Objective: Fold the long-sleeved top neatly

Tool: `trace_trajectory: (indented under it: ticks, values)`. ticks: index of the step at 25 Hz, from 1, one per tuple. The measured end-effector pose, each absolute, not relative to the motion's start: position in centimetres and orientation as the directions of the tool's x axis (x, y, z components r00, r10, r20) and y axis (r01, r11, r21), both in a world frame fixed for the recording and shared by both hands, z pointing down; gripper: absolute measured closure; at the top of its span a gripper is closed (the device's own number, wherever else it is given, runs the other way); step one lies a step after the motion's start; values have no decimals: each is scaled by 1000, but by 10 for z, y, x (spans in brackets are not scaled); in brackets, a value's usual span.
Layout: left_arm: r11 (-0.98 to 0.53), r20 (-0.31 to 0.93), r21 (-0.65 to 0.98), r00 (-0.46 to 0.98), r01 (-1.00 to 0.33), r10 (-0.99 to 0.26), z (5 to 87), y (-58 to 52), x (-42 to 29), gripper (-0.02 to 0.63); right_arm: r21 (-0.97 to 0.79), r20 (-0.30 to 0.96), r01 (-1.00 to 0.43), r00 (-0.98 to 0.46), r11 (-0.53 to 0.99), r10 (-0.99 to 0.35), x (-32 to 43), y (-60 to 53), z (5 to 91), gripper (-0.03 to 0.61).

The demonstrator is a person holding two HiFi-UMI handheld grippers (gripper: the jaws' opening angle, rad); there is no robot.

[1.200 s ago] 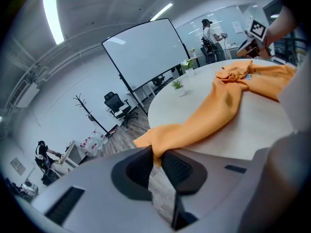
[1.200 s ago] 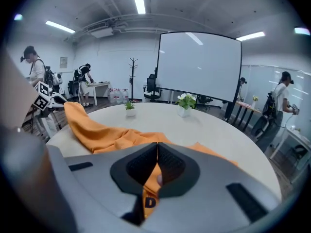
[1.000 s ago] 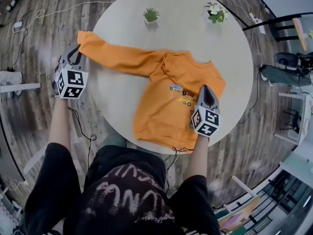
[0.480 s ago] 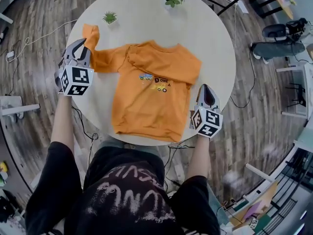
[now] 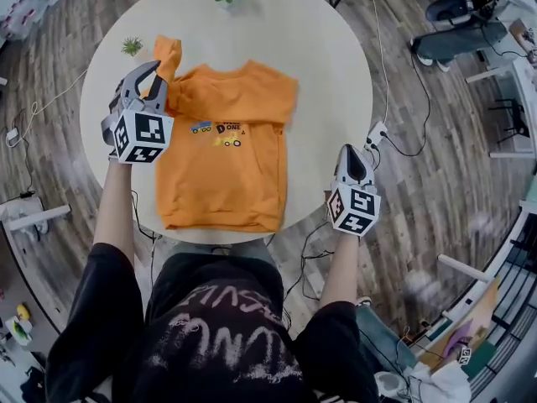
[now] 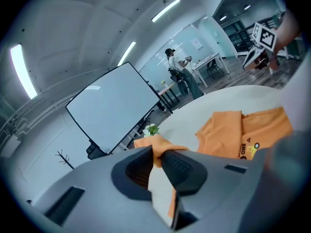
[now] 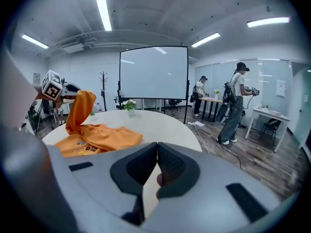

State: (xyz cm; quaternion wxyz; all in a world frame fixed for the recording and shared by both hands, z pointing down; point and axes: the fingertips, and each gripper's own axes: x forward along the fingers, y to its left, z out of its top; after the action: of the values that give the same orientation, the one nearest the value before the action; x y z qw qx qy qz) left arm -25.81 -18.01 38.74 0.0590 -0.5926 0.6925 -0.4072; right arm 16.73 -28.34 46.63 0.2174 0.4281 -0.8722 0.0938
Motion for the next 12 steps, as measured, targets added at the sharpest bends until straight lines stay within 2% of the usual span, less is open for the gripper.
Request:
trace_trajectory:
  ticks: [6,12]
  values:
    - [-151,423,-655,-193,-740,-886,407,-240,-178,555,10,484,-808,-512,589,-710,214,-292,481,571]
    - [-338,526,-651,-83,-680,-847,469,-272,-100,554,-2,528,-811,-498,585,-688,253,-298,504,571]
